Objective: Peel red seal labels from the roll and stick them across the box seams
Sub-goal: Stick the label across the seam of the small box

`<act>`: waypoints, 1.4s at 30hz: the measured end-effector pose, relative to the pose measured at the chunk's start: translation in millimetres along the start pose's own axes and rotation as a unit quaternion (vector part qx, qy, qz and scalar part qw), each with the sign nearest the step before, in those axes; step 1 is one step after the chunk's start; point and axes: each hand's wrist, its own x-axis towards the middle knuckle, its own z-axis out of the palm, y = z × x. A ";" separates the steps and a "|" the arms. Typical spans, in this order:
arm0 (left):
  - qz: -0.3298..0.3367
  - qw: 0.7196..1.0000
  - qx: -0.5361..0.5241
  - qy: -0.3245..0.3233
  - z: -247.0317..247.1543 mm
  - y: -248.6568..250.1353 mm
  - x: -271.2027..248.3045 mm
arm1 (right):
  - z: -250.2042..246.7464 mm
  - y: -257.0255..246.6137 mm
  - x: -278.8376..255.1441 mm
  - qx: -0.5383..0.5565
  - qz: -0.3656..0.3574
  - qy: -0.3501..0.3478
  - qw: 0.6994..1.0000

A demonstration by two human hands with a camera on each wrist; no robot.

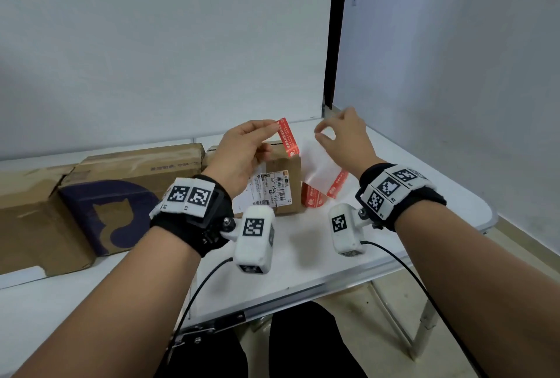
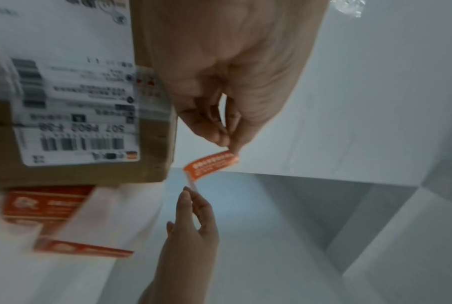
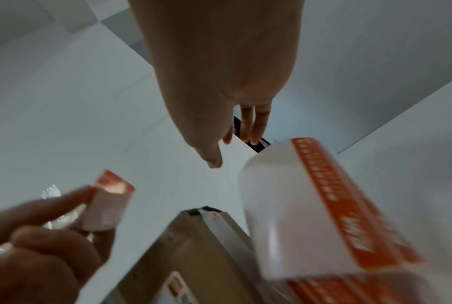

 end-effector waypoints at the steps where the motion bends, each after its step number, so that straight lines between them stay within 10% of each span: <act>1: -0.021 1.000 0.004 0.010 -0.5 3.6 2.2 | -4.5 -6.9 2.2 0.037 -0.011 0.025 0.999; 7: -0.039 0.997 0.059 0.040 -3.6 23.2 9.0 | -19.6 -47.1 6.7 0.311 -0.033 -0.081 0.946; 21: 0.020 0.974 0.222 0.032 -20.6 39.4 19.8 | -6.0 -63.3 15.0 0.326 -0.015 -0.119 0.938; 26: 0.141 0.886 0.432 0.094 -39.1 37.9 18.6 | 4.3 -56.2 22.8 0.387 0.077 -0.111 0.912; 32: 0.088 0.714 0.691 -0.066 -54.5 21.3 10.9 | 15.4 -62.0 25.8 0.505 0.148 -0.122 0.841; 42: 0.141 0.643 0.744 -0.116 -61.5 8.1 1.3 | 33.5 -77.7 30.8 0.478 0.116 -0.150 0.858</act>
